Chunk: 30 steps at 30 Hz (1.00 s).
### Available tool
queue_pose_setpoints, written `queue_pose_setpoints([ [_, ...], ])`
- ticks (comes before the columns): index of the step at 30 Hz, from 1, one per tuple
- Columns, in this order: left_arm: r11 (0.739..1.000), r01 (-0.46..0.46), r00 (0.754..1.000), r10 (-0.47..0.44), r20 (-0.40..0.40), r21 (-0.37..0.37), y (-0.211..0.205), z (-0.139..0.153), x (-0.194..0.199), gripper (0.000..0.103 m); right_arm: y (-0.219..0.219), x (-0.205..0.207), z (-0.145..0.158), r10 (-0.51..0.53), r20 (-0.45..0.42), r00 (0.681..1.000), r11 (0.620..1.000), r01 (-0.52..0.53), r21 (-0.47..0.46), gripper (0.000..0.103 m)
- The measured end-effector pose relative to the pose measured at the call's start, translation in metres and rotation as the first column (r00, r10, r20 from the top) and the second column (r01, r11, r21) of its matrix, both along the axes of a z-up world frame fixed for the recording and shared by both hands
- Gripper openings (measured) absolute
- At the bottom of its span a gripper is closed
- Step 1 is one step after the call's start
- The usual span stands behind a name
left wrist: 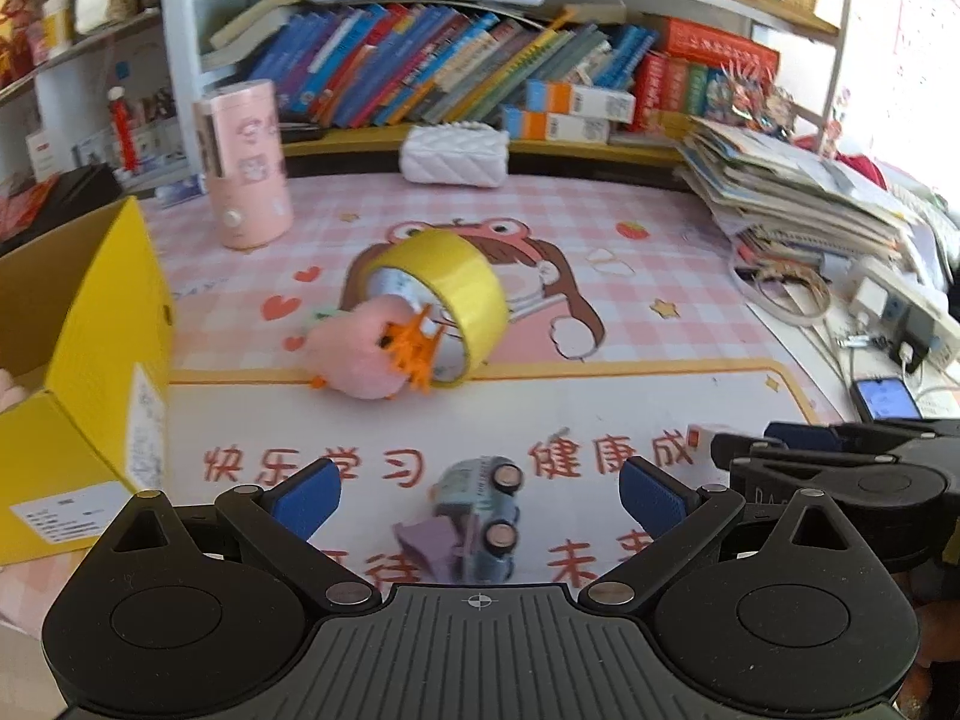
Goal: Organize objects
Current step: 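Grasp the small white box with the right gripper while the left gripper grasps the grey toy car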
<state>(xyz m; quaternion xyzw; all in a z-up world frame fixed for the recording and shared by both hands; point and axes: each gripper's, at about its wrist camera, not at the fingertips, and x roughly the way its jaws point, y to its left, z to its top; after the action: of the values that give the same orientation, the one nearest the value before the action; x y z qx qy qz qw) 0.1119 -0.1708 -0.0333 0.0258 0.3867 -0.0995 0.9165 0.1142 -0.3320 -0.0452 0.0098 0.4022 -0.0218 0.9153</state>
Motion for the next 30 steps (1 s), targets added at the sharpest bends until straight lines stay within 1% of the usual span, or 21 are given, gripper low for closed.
queue_pose_setpoints([
  [3, 1.000, 0.000, 1.000, 0.001, -0.026, 0.015, -0.004, -0.007, 0.005, 0.100, -0.003, 0.000, -0.002, 0.000, -0.003, 1.000, 1.000, 0.000, -0.002, 0.029],
  [7, 0.997, -0.036, 0.996, 0.042, -0.077, 0.072, -0.006, -0.019, 0.016, 0.098, -0.005, 0.002, -0.002, 0.002, -0.001, 1.000, 1.000, -0.002, -0.009, 0.029],
  [8, 0.996, -0.037, 0.995, 0.044, -0.090, 0.075, -0.006, -0.022, 0.019, 0.098, -0.006, 0.003, -0.002, 0.003, 0.000, 1.000, 1.000, -0.003, -0.009, 0.029],
  [13, 0.996, -0.027, 0.991, 0.037, -0.128, 0.082, -0.010, -0.032, 0.027, 0.089, -0.007, 0.006, -0.004, 0.013, 0.001, 1.000, 1.000, -0.013, -0.017, 0.029],
  [17, 0.996, -0.045, 0.986, 0.057, -0.154, 0.081, -0.010, -0.037, 0.032, 0.086, -0.006, 0.008, -0.005, 0.022, -0.001, 1.000, 0.999, -0.022, -0.024, 0.029],
  [20, 0.995, -0.056, 0.980, 0.070, -0.188, 0.077, -0.008, -0.043, 0.036, 0.078, -0.006, 0.009, -0.006, 0.025, -0.007, 1.000, 0.999, -0.025, -0.025, 0.029],
  [22, 0.995, -0.063, 0.974, 0.077, -0.211, 0.071, -0.006, -0.047, 0.038, 0.071, -0.006, 0.010, -0.006, 0.028, -0.007, 1.000, 0.999, -0.028, -0.025, 0.029],
  [23, 0.995, -0.071, 0.972, 0.084, -0.221, 0.065, -0.004, -0.049, 0.039, 0.069, -0.006, 0.010, -0.006, 0.029, -0.006, 1.000, 0.999, -0.029, -0.025, 0.029],
  [25, 0.995, -0.084, 0.972, 0.095, -0.215, 0.060, -0.003, -0.049, 0.039, 0.062, -0.006, 0.010, -0.005, 0.032, -0.004, 0.999, 0.999, -0.032, -0.025, 0.029],
  [26, 0.995, -0.085, 0.972, 0.096, -0.213, 0.061, -0.002, -0.049, 0.039, 0.060, -0.005, 0.010, -0.005, 0.033, -0.005, 0.999, 0.999, -0.034, -0.026, 0.029],
  [28, 0.995, -0.083, 0.974, 0.092, -0.205, 0.055, -0.001, -0.048, 0.038, 0.045, -0.005, 0.011, -0.006, 0.035, -0.006, 0.999, 0.999, -0.035, -0.026, 0.029],
  [30, 0.996, -0.081, 0.973, 0.088, -0.211, 0.042, 0.001, -0.047, 0.038, 0.044, -0.004, 0.010, -0.006, 0.036, -0.006, 0.999, 0.999, -0.037, -0.025, 0.029],
])
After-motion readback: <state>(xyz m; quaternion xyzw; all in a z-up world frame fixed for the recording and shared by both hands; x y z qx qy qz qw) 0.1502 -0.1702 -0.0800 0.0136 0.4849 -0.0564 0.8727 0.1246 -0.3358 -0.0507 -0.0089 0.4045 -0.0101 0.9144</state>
